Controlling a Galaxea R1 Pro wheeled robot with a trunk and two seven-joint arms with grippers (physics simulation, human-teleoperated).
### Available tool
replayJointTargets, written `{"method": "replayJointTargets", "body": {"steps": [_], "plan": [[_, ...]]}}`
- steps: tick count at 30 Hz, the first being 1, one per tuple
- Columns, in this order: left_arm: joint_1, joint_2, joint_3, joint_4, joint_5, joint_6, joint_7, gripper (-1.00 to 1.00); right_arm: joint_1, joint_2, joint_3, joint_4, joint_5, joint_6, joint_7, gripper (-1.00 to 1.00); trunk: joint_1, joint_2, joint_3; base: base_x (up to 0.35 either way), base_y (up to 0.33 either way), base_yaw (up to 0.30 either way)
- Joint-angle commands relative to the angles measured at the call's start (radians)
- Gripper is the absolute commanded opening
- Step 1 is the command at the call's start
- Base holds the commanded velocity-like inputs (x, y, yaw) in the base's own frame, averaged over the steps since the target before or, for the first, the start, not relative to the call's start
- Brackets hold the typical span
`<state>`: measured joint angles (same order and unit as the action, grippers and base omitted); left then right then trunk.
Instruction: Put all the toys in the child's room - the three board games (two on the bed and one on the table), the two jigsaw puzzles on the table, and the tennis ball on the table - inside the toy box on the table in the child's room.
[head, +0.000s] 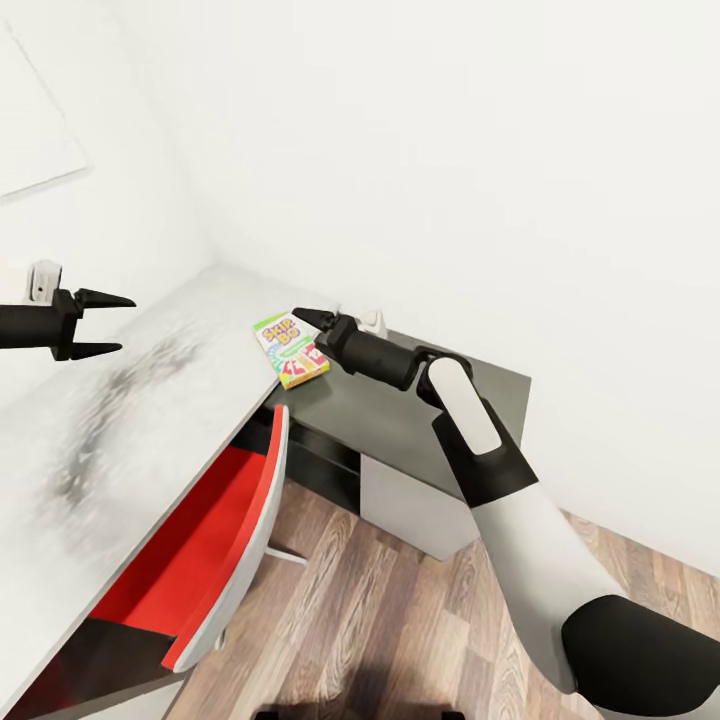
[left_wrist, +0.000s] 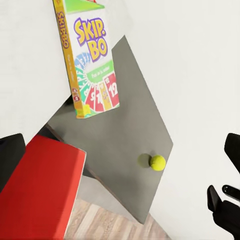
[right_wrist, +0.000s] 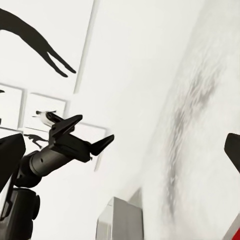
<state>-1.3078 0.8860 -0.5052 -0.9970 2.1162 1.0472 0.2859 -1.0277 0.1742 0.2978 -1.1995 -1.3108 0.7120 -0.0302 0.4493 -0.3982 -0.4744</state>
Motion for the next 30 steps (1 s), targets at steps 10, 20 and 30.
{"method": "replayJointTargets", "body": {"steps": [10,20,30], "plan": [[0.011,-0.001,-0.038,0.000,0.011,0.000,0.005,1.00,0.009,0.000,-0.002,-0.005,-0.004,0.003,-0.002,1.00,0.001,-0.002,0.015,0.000,0.000,0.000],[0.046,0.000,-0.064,-0.001,0.012,0.000,0.003,1.00,0.010,0.000,0.002,-0.003,-0.001,0.003,-0.004,1.00,0.001,-0.002,0.031,0.000,0.000,0.000],[0.071,0.003,-0.070,-0.003,0.013,0.000,-0.068,1.00,0.026,0.000,0.002,-0.014,0.057,0.002,-0.001,1.00,0.001,-0.002,0.048,0.000,0.000,0.000]]}}
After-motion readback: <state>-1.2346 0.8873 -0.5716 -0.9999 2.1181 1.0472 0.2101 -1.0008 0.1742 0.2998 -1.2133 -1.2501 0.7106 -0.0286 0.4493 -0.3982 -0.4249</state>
